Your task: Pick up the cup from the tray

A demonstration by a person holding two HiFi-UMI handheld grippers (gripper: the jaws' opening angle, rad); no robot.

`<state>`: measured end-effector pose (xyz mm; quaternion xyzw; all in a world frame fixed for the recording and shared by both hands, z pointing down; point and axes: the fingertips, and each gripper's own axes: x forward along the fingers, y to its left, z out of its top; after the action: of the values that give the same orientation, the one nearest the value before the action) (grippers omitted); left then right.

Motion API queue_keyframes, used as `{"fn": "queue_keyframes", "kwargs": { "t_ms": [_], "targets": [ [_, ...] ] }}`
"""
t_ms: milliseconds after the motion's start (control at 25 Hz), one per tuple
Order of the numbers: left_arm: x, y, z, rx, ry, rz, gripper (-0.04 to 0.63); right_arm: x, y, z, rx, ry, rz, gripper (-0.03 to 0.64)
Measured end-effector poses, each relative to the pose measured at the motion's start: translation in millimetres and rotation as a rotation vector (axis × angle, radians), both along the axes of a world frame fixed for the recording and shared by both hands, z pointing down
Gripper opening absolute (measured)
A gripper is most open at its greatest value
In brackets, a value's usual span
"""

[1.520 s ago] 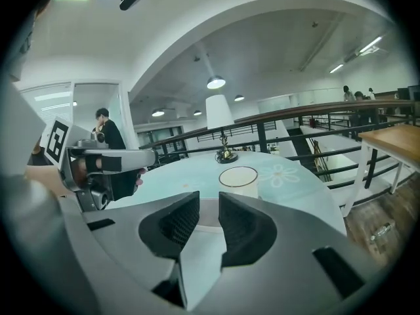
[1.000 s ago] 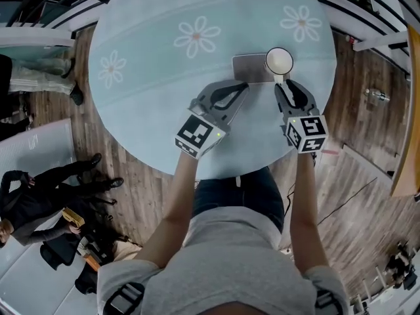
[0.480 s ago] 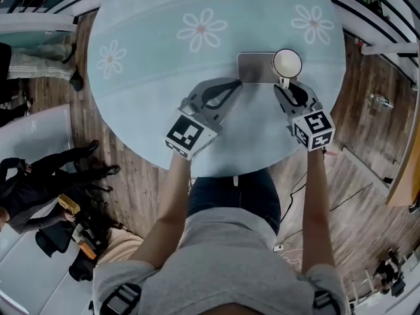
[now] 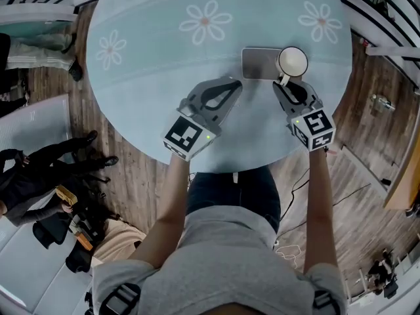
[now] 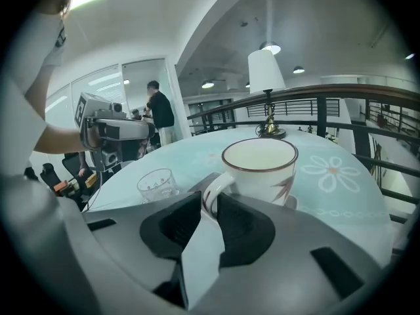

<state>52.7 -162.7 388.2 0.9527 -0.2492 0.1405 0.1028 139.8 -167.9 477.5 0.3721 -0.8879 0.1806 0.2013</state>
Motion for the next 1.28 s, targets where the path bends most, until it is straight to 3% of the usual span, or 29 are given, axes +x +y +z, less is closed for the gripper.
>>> {"fn": "queue_keyframes", "kwargs": {
  "t_ms": [280, 600, 1280],
  "targets": [
    [-12, 4, 6, -0.015, -0.012, -0.031, 0.009, -4, -1, -3, 0.066, 0.013, -0.003, 0.049],
    [-17, 5, 9, -0.018, -0.022, -0.047, 0.009, -9, -12, -21, 0.134, -0.124, 0.074, 0.04],
    [-23, 9, 0, 0.014, 0.0, -0.075, 0.009, -13, 7, -73, 0.208, -0.196, 0.089, 0.038]
  ]
}}
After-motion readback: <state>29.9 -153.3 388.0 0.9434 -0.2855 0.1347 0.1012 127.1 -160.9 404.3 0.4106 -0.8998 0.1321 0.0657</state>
